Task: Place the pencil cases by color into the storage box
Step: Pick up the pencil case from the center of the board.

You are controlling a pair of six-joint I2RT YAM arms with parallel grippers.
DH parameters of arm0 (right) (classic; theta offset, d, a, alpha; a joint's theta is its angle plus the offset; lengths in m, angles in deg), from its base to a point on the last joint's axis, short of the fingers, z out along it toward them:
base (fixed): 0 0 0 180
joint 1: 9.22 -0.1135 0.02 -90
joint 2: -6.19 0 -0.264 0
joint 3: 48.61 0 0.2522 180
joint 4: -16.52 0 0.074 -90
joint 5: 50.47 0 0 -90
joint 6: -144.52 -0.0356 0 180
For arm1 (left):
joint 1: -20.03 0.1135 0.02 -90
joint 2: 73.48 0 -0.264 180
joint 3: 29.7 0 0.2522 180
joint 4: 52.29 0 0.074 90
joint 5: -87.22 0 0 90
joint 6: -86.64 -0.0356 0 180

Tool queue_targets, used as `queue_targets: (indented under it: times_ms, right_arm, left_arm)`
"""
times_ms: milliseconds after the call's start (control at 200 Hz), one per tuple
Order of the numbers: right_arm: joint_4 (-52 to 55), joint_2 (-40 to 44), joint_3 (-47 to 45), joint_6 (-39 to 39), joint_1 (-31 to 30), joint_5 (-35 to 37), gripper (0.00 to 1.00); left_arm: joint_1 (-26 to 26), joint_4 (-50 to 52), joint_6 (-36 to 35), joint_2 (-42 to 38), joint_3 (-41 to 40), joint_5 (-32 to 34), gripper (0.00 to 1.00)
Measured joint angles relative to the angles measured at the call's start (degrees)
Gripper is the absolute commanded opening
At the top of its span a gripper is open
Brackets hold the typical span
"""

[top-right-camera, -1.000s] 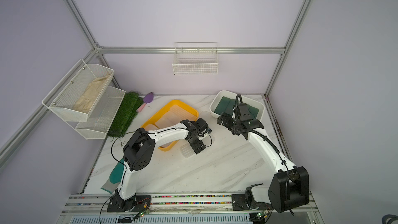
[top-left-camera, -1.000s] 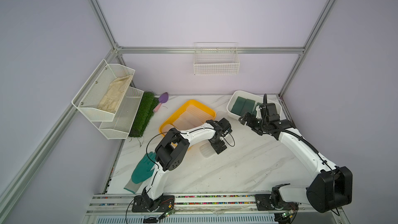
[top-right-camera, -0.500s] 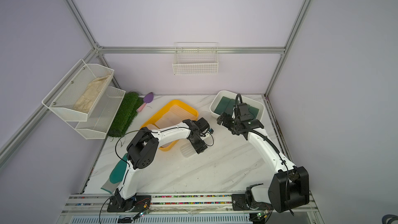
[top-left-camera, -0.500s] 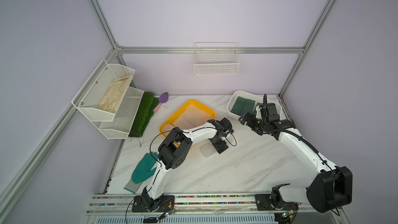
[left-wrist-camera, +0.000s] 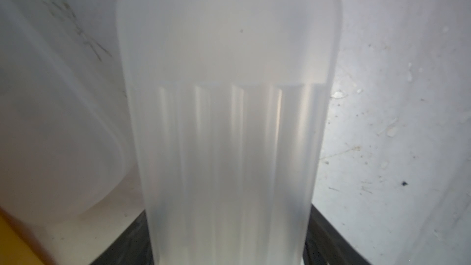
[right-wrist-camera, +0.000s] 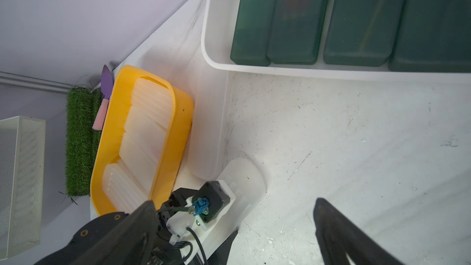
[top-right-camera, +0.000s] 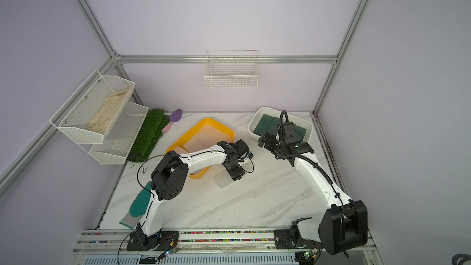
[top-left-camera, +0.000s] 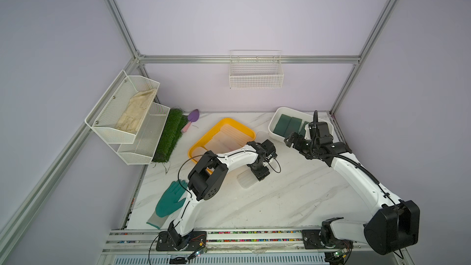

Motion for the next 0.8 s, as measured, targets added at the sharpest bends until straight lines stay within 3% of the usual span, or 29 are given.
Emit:
queue_targets:
  times_ms: [595,800]
  right_arm:
    - [0.5,9.8,4.5,1.7,0.0,7.4,0.97]
    - [-0.4,11.6,4.7,4.3,0.0,7.8,0.97]
  left_arm:
    - [-0.8,7.2,4.3,-1.4,12.5,0.9,0.71]
    - [2.3,9.0,6.4,-3.2,16.0,0.9,0.71]
